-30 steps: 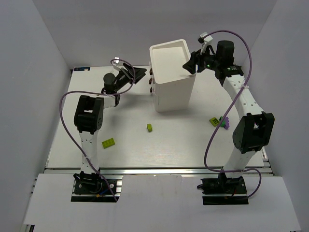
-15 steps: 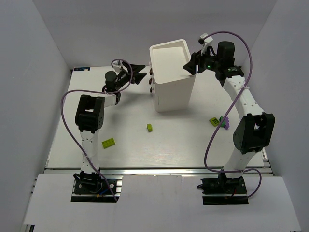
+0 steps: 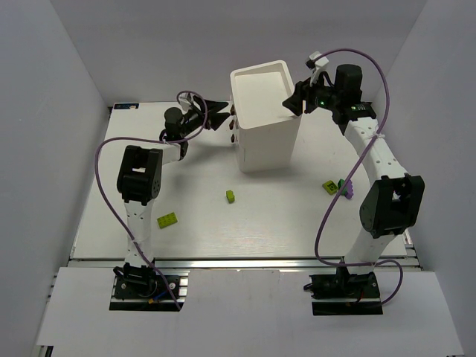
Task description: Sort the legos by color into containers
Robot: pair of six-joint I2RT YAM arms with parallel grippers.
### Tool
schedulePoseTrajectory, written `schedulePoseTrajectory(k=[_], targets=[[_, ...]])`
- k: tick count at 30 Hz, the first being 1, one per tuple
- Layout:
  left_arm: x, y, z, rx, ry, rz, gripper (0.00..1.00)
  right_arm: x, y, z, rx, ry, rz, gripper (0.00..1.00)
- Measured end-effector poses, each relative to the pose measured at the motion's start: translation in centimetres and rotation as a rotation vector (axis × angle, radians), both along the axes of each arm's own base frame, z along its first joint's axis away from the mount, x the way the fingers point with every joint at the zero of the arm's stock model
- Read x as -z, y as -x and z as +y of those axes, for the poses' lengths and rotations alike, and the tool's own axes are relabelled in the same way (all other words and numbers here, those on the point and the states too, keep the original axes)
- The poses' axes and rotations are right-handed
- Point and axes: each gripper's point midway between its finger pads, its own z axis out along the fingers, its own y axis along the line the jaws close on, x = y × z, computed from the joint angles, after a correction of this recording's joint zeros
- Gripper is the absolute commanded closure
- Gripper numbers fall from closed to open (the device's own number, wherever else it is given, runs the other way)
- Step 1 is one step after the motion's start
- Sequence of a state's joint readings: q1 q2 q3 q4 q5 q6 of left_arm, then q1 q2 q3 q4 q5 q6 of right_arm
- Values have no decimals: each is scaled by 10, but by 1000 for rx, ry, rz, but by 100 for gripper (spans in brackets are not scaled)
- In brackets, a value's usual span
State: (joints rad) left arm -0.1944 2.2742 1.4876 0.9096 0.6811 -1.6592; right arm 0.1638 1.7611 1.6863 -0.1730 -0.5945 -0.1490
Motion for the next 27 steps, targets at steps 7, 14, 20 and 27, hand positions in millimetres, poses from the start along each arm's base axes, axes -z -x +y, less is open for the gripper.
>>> schedulePoseTrajectory(k=[7, 14, 20, 27], targets=[[-7, 3, -12, 43, 3, -7, 41, 1, 0, 0, 1, -3, 1, 38], [0, 2, -16, 52, 12, 16, 52, 2, 4, -1, 1, -3, -1, 38], [6, 2, -18, 56, 17, 35, 64, 2, 4, -1, 1, -3, 0, 38], [7, 1, -18, 58, 25, 46, 90, 2, 7, 0, -3, -5, -3, 38]])
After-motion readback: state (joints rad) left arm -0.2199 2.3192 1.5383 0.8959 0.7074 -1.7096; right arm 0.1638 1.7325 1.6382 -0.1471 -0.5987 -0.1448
